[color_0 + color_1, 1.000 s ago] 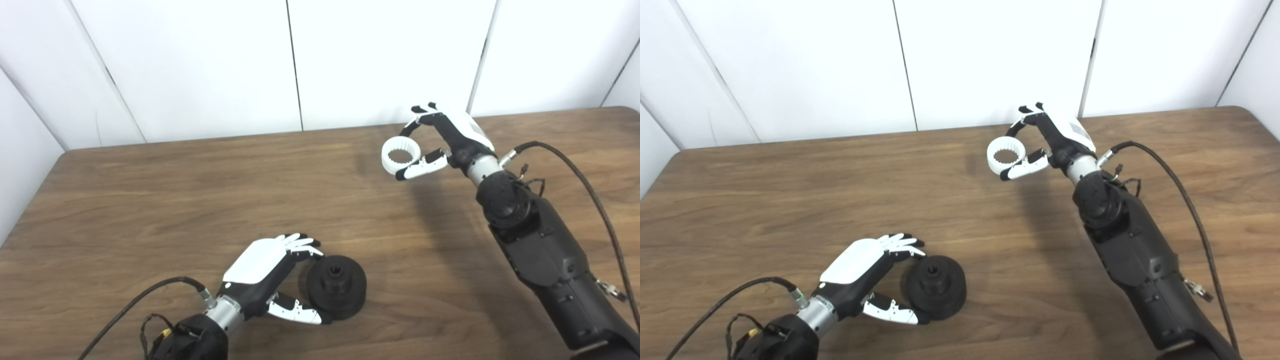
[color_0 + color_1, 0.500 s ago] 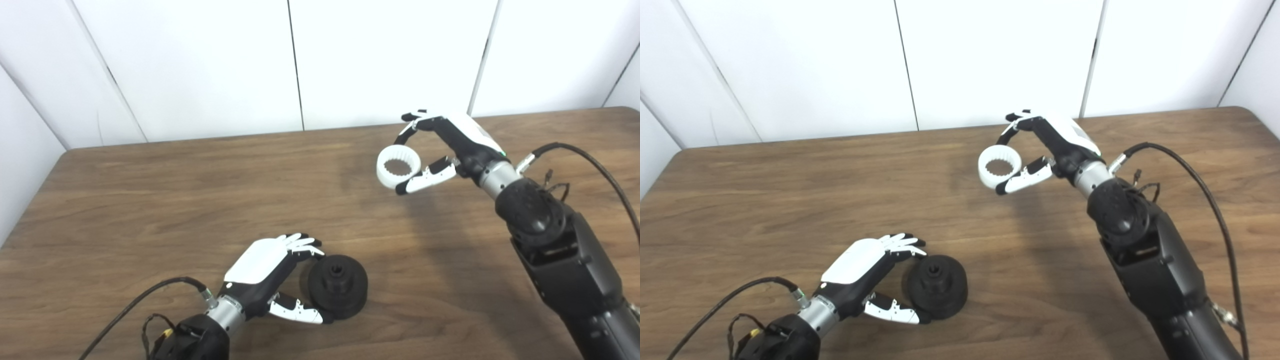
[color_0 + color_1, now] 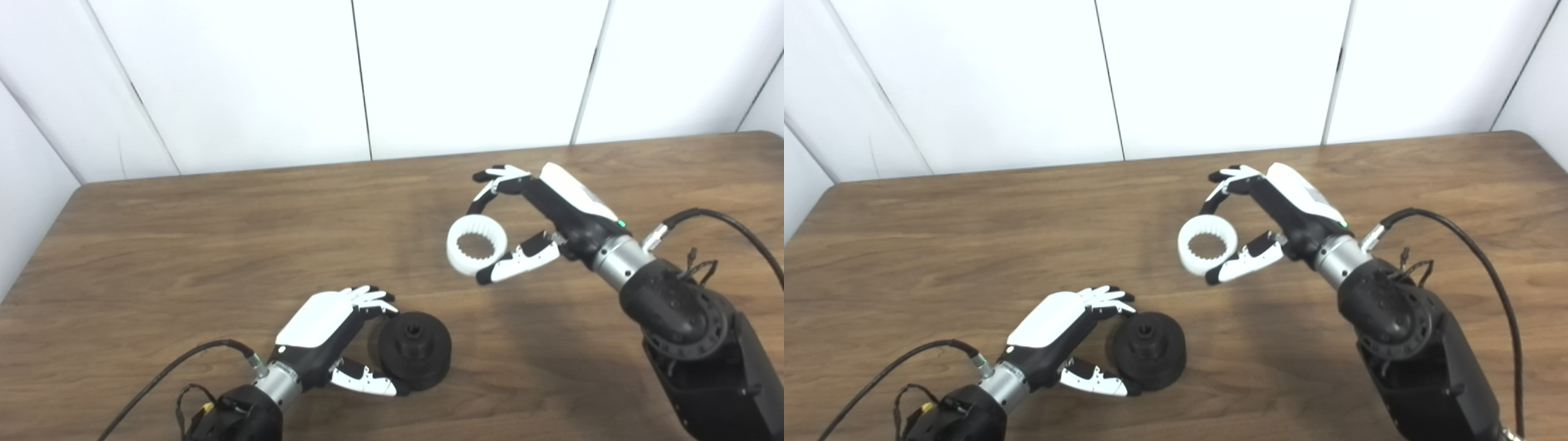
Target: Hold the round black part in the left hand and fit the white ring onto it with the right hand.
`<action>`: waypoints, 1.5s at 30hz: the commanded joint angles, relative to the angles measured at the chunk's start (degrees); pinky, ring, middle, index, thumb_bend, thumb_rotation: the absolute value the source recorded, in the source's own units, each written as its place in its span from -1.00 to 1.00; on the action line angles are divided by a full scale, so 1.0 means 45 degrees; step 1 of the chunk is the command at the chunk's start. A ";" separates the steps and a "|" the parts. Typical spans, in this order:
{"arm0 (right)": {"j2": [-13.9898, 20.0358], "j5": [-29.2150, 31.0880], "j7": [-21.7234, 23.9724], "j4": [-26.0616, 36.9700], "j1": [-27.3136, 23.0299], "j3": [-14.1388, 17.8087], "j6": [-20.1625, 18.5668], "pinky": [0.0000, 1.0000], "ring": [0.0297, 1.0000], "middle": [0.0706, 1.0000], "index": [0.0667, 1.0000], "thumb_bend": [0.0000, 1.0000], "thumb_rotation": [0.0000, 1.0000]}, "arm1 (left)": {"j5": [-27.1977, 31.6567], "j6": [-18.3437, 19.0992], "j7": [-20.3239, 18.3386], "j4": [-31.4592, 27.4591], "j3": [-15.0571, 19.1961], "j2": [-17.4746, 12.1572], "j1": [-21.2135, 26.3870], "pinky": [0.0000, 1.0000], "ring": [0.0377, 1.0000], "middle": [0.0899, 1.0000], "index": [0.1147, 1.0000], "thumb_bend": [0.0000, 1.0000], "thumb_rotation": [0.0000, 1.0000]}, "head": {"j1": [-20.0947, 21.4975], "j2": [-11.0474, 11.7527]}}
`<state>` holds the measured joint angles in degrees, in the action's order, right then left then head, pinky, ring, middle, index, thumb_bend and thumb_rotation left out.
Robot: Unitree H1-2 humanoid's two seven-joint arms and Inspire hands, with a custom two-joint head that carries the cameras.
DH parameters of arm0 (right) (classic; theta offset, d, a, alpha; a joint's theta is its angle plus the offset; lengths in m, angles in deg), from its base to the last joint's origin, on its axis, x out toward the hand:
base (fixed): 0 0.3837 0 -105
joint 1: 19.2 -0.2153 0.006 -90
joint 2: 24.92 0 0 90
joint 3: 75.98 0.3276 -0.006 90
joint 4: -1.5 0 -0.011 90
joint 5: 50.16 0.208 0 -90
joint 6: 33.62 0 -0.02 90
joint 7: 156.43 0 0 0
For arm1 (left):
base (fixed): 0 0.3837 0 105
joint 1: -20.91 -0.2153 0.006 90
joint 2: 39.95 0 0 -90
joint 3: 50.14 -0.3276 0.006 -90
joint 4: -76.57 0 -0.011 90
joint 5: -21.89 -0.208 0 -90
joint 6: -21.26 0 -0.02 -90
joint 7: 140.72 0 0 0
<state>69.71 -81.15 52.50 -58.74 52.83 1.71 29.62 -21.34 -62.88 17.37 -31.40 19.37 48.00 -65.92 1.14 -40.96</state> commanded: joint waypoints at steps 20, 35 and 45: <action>-0.1202 -0.0717 0.0638 0.0788 0.0562 -0.0932 0.0000 0.81 0.91 0.74 -0.10 0.05 -0.70 | -0.0168 0.0089 -0.0112 -0.0178 0.0051 -0.0100 0.0319 0.92 0.89 0.77 0.27 0.41 -0.13 | -0.0063 -0.0098; -0.1569 -0.1048 0.0691 0.0641 0.0666 -0.1618 0.0014 0.81 0.92 0.74 -0.10 0.05 -0.70 | -0.0200 0.0235 -0.0218 -0.0312 0.0024 -0.0025 0.0305 0.91 0.89 0.77 0.26 0.41 -0.13 | -0.0109 -0.0233; -0.1610 -0.0956 0.0503 0.0435 0.0807 -0.1774 0.0147 0.81 0.92 0.74 -0.10 0.05 -0.70 | -0.0182 0.0318 -0.0312 -0.0422 0.0056 0.0014 0.0289 0.91 0.90 0.77 0.27 0.41 -0.15 | -0.0135 -0.0280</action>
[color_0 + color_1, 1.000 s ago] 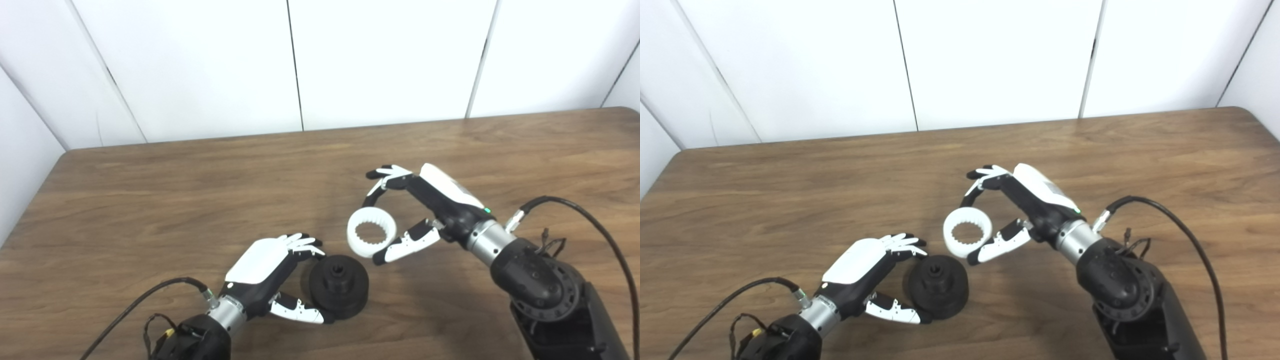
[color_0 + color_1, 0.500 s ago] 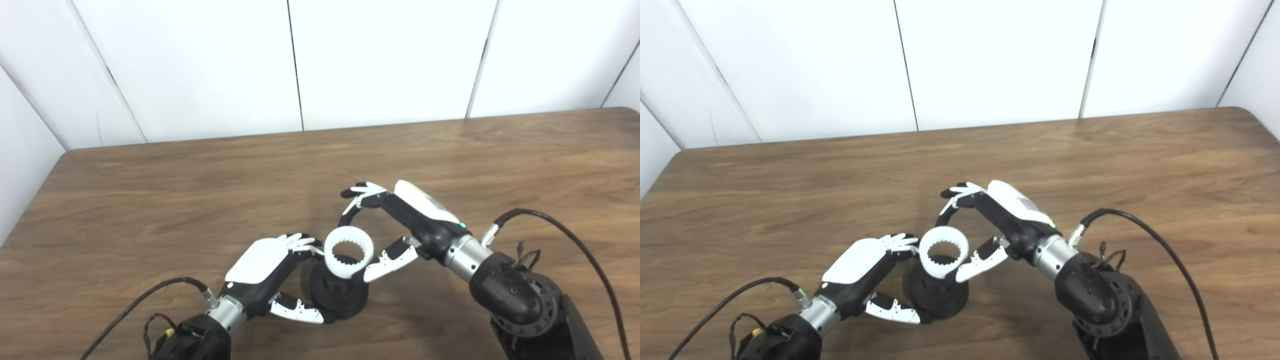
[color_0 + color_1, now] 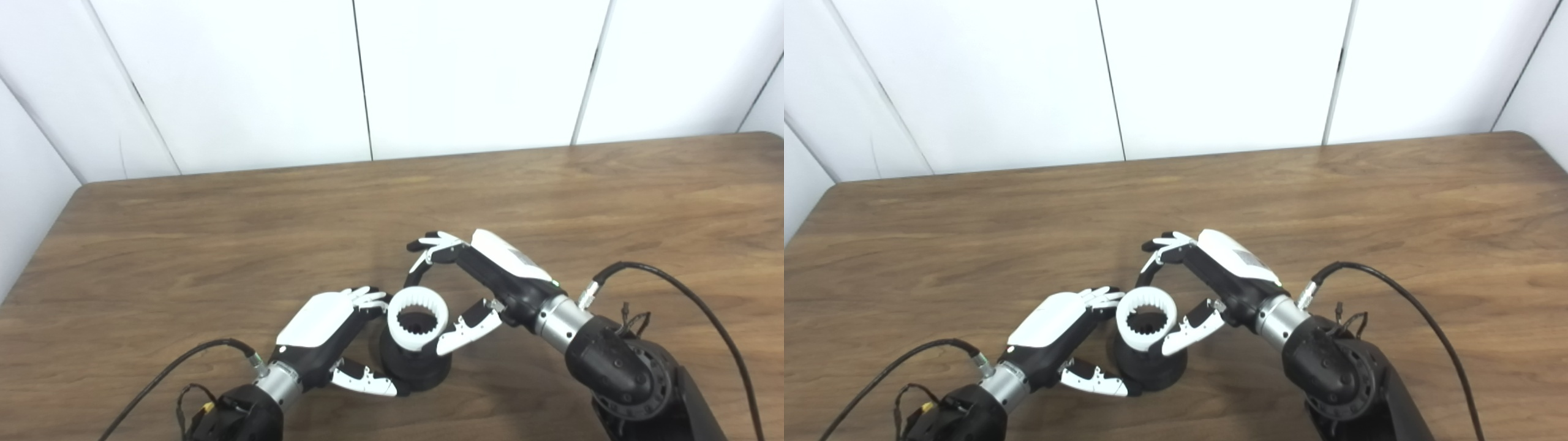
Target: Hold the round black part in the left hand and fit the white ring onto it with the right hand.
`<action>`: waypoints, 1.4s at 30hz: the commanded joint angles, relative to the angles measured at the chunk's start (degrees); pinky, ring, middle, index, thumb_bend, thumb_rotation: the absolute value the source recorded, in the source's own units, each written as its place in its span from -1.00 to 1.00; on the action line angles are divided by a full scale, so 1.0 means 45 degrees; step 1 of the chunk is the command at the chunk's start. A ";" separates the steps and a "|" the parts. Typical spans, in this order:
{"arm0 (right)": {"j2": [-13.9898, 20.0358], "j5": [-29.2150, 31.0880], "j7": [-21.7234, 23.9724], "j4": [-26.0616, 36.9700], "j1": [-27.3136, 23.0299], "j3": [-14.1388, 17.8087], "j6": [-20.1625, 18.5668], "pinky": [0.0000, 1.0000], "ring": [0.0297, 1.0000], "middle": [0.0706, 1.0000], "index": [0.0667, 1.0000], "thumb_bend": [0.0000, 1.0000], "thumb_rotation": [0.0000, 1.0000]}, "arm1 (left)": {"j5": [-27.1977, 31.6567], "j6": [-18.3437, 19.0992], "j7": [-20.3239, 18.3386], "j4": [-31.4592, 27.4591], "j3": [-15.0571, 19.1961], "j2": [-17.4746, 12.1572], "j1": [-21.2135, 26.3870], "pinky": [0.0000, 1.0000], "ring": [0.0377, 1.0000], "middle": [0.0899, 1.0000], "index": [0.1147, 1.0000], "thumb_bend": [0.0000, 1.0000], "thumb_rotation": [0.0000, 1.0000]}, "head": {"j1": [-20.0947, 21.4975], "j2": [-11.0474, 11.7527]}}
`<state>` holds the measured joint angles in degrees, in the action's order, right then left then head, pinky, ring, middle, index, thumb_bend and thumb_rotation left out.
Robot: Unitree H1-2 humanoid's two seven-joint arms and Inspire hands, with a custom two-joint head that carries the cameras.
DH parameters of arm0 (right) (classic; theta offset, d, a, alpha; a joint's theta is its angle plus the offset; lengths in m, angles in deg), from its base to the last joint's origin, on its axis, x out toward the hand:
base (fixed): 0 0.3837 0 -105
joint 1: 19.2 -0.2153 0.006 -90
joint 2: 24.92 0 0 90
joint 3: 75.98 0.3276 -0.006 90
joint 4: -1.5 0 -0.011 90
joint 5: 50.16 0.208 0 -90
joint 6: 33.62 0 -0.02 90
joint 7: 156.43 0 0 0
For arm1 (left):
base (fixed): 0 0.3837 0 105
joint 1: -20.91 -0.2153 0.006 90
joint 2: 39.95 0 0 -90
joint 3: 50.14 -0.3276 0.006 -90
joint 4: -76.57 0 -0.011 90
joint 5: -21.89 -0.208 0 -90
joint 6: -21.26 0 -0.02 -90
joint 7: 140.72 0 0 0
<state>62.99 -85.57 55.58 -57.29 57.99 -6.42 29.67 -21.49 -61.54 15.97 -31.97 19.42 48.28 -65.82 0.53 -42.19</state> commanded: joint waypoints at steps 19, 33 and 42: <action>-0.0139 -0.0105 -0.0207 -0.0119 -0.0293 -0.0181 0.0120 0.84 0.94 0.74 -0.10 0.05 -0.70 | -0.0189 0.0081 -0.0064 -0.0428 0.0028 -0.0043 0.0207 0.93 0.90 0.77 0.26 0.41 -0.14 | -0.0007 -0.0129; -0.0022 0.0088 -0.0317 -0.0253 -0.0238 -0.0049 0.0247 0.82 0.93 0.74 -0.10 0.05 -0.69 | -0.0126 0.0036 0.0006 -0.0498 0.0010 -0.0031 0.0156 0.91 0.90 0.77 0.23 0.42 -0.13 | 0.0012 -0.0113; 0.0064 0.0208 -0.0449 -0.0414 -0.0243 0.0125 0.0325 0.81 0.93 0.75 -0.10 0.05 -0.70 | -0.0256 0.0042 0.0045 -0.0564 -0.0021 0.0004 0.0101 0.92 0.90 0.76 0.25 0.41 -0.15 | 0.0005 -0.0147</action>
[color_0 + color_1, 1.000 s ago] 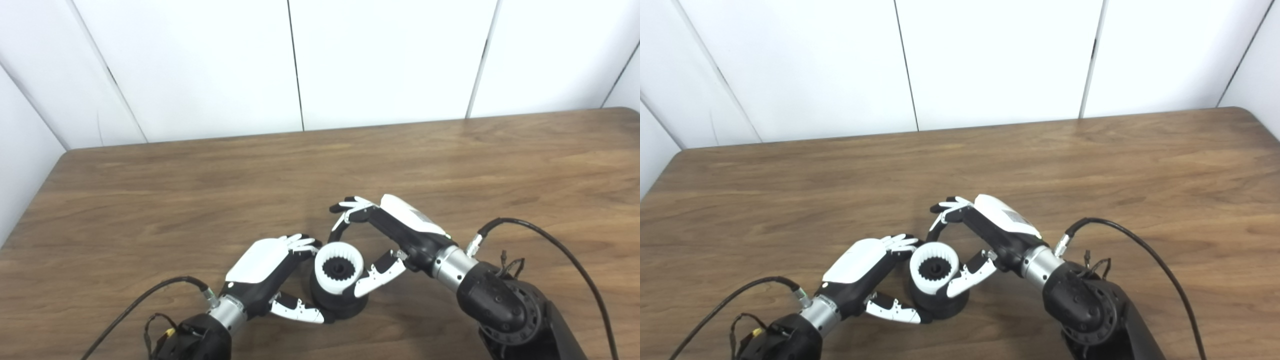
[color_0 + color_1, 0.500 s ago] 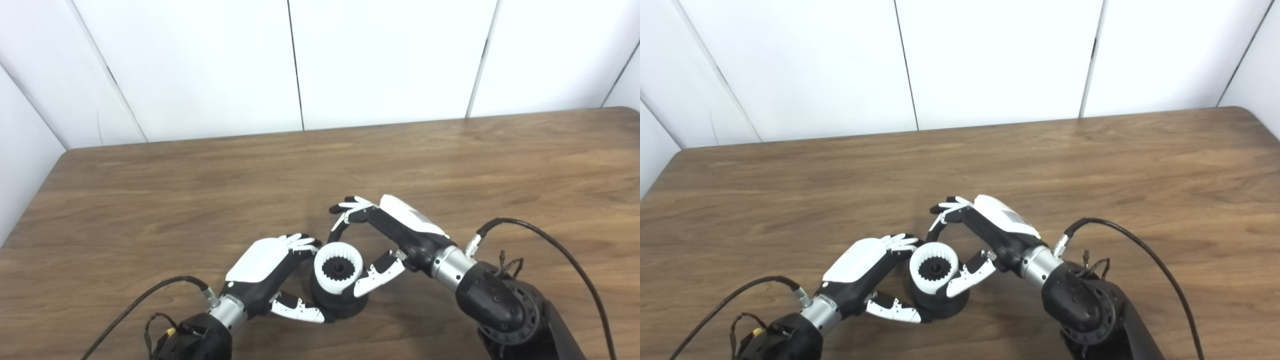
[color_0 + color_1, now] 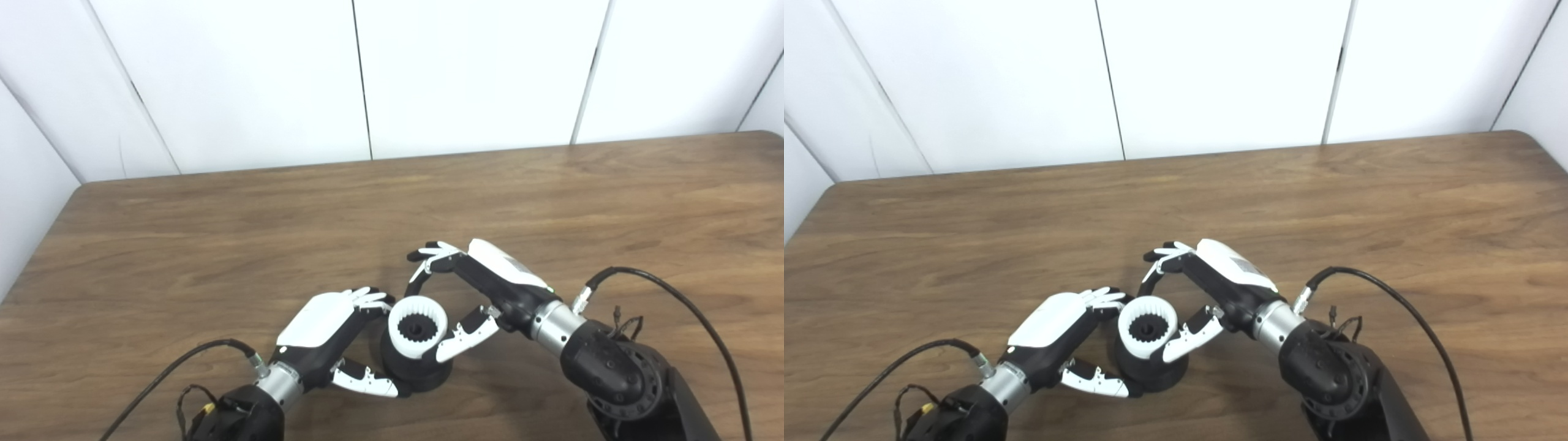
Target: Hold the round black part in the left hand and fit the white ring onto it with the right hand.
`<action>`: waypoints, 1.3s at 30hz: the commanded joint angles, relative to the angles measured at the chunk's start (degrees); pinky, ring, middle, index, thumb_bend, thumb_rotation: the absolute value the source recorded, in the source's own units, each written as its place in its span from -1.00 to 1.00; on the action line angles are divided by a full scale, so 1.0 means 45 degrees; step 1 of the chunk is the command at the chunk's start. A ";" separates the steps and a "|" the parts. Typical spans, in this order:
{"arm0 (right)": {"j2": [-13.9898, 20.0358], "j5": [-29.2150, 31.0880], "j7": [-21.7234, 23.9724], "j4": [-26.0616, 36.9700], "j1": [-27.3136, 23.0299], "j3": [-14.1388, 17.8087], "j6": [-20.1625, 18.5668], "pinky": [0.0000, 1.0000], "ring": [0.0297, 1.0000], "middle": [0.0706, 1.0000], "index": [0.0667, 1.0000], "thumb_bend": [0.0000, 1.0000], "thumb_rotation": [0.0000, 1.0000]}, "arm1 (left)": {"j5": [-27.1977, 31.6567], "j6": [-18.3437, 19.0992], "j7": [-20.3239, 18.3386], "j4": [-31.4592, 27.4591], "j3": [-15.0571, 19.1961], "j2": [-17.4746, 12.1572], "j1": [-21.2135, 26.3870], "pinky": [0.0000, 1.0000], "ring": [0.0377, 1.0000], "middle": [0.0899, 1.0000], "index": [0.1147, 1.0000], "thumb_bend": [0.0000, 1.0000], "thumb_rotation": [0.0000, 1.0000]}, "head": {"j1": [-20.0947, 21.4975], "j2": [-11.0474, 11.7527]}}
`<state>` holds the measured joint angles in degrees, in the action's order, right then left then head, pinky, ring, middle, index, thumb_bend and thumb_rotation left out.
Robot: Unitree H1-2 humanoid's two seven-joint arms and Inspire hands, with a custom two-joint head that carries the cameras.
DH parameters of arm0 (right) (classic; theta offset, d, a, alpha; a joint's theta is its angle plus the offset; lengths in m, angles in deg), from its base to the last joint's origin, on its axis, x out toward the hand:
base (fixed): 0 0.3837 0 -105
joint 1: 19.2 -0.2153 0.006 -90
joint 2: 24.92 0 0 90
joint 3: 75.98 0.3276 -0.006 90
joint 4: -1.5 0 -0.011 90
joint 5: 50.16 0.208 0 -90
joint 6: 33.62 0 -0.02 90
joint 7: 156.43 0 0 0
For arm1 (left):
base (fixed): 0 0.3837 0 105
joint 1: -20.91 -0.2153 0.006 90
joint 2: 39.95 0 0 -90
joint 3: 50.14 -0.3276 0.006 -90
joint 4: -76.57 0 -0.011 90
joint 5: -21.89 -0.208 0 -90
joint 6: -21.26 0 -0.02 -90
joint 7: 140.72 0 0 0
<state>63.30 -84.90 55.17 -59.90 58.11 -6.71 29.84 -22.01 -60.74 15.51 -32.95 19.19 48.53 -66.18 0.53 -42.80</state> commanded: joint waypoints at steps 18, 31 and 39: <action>0.0006 0.0097 -0.0432 0.0085 -0.0110 0.0134 0.0235 0.84 0.93 0.75 -0.10 0.05 -0.70 | -0.0090 -0.0051 -0.0030 -0.0414 0.0087 -0.0012 0.0227 0.91 0.90 0.77 0.24 0.41 -0.13 | -0.0020 -0.0148; 0.0200 -0.0686 -0.0543 0.0078 0.0090 -0.0437 0.0726 0.80 0.96 0.74 -0.10 0.05 -0.70 | -0.0033 0.0033 -0.0104 -0.0415 0.0123 0.0070 0.0237 0.89 0.90 0.77 0.24 0.41 -0.14 | -0.0008 -0.0215; 0.0290 -0.0777 -0.0654 -0.0217 0.0154 -0.0505 0.1014 0.78 0.95 0.75 -0.09 0.05 -0.69 | -0.0140 -0.0058 -0.0013 -0.0385 0.0096 0.0093 0.0222 0.89 0.90 0.77 0.25 0.42 -0.16 | -0.0020 -0.0222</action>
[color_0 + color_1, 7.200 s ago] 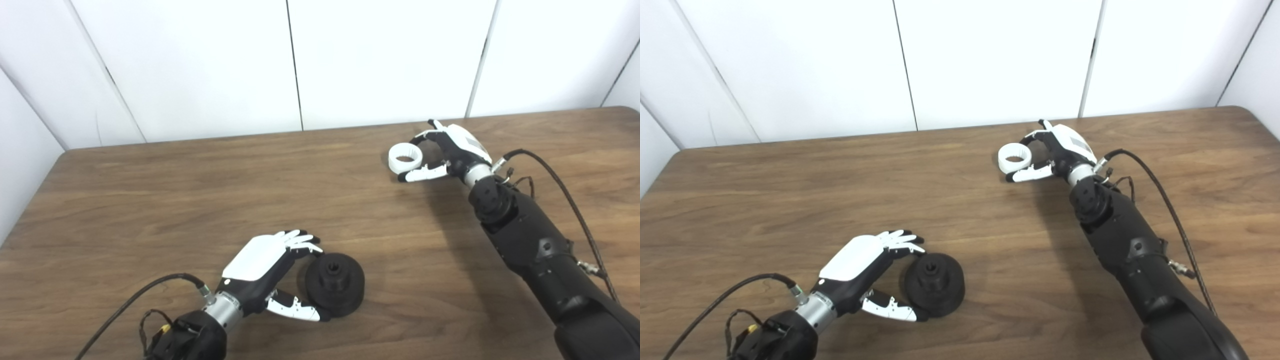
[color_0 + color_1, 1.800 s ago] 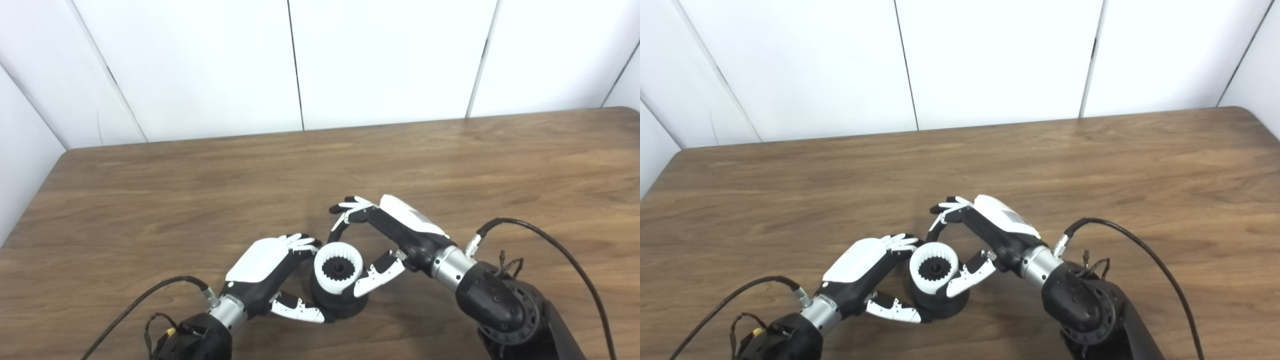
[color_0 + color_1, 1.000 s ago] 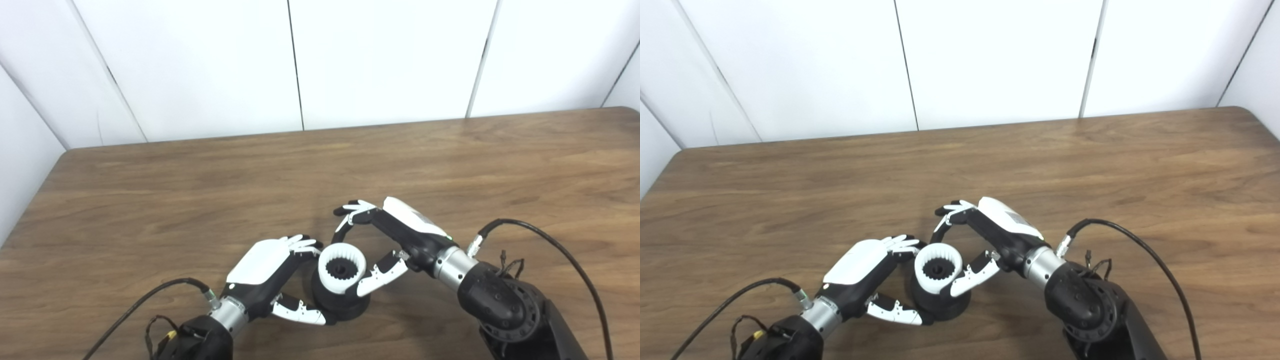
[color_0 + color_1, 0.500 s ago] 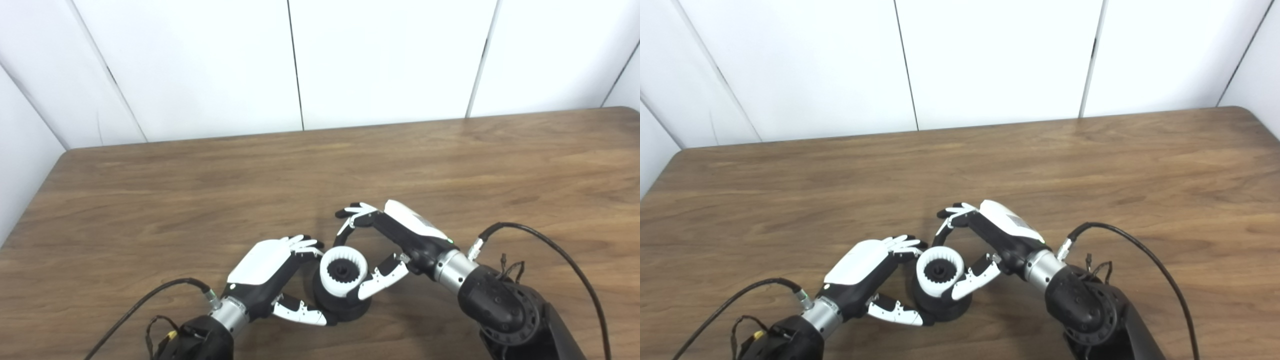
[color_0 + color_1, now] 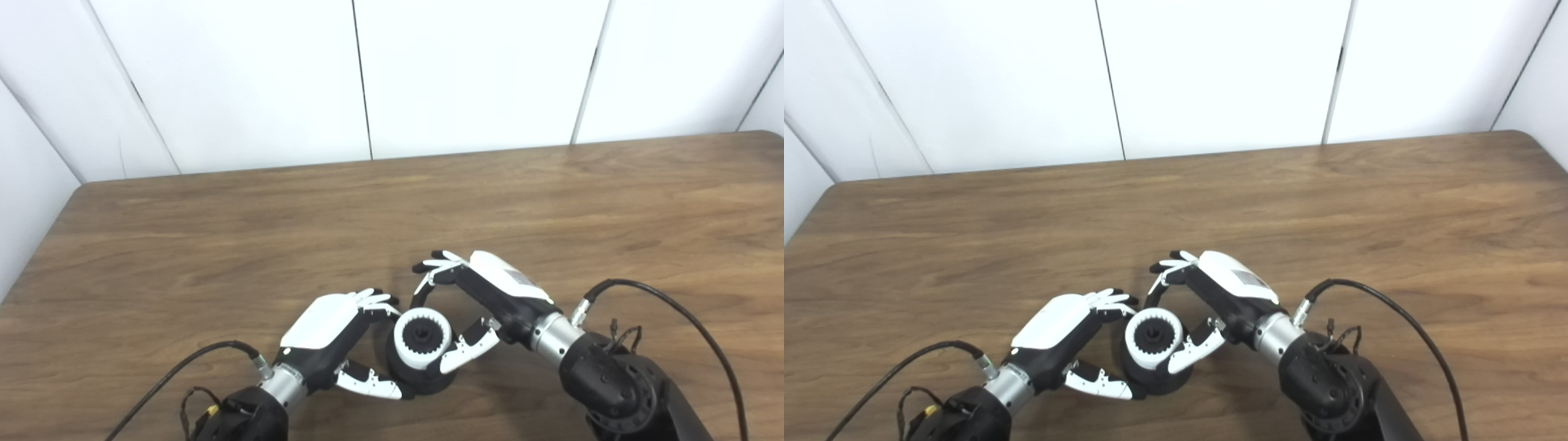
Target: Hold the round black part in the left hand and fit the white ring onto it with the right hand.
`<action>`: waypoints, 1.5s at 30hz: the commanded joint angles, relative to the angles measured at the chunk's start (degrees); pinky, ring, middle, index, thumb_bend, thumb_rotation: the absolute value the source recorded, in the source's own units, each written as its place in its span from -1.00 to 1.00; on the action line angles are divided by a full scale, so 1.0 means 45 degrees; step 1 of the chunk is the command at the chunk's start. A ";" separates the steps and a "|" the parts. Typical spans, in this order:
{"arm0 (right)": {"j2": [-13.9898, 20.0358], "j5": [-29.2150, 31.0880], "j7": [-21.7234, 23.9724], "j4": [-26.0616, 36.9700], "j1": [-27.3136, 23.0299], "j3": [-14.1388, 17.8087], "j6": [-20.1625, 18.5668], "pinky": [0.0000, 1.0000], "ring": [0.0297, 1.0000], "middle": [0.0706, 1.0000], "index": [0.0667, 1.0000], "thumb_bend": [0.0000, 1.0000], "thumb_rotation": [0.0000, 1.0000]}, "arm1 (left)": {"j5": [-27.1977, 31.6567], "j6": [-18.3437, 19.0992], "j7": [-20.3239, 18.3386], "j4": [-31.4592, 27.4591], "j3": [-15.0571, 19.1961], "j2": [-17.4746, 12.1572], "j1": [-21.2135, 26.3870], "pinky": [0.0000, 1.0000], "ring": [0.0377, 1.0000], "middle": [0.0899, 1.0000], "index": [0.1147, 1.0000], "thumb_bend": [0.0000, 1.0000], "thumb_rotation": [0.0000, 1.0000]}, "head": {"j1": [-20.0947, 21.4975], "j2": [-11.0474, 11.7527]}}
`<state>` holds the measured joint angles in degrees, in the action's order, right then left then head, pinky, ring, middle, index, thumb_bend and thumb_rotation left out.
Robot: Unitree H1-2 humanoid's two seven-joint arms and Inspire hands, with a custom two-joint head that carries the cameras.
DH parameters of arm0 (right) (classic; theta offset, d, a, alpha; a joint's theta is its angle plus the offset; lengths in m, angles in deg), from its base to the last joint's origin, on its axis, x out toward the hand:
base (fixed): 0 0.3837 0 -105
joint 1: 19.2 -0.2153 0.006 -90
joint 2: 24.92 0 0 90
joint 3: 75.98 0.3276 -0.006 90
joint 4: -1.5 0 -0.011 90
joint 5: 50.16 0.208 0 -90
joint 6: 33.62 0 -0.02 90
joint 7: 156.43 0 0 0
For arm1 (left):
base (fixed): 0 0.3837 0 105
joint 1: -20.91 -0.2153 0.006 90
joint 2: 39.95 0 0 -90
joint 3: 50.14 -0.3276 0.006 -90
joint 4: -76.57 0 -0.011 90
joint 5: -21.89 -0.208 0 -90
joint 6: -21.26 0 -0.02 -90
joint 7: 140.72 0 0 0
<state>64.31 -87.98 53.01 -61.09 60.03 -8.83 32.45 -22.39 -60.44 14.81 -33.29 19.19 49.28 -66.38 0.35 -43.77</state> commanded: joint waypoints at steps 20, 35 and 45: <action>0.0196 0.0011 0.0035 -0.0196 -0.0378 0.0126 0.0314 0.74 0.90 0.74 0.30 0.86 -0.29 | -0.0079 0.0022 0.0118 -0.0296 0.0127 0.0015 0.0204 0.91 0.90 0.76 0.28 0.43 -0.13 | -0.0076 0.0035; 0.0324 0.0357 0.0071 -0.0061 -0.0333 0.0522 0.0267 0.73 0.92 0.74 0.31 0.83 -0.23 | -0.0064 0.0004 0.0297 -0.0261 0.0220 0.0015 0.0124 0.90 0.88 0.75 0.51 0.66 -0.05 | -0.0128 0.0049; 0.0501 0.0496 0.0249 0.0013 -0.0548 0.0728 0.0185 0.74 0.89 0.78 0.54 0.90 -0.14 | 0.0254 0.0323 0.0000 -0.0506 0.0486 -0.0034 0.0152 0.84 0.88 0.76 0.67 0.91 -0.03 | -0.0146 0.0095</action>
<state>66.25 -86.09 54.35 -62.97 59.91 -6.43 32.80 -22.09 -59.25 14.85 -33.52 20.53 49.58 -66.74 -0.26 -43.33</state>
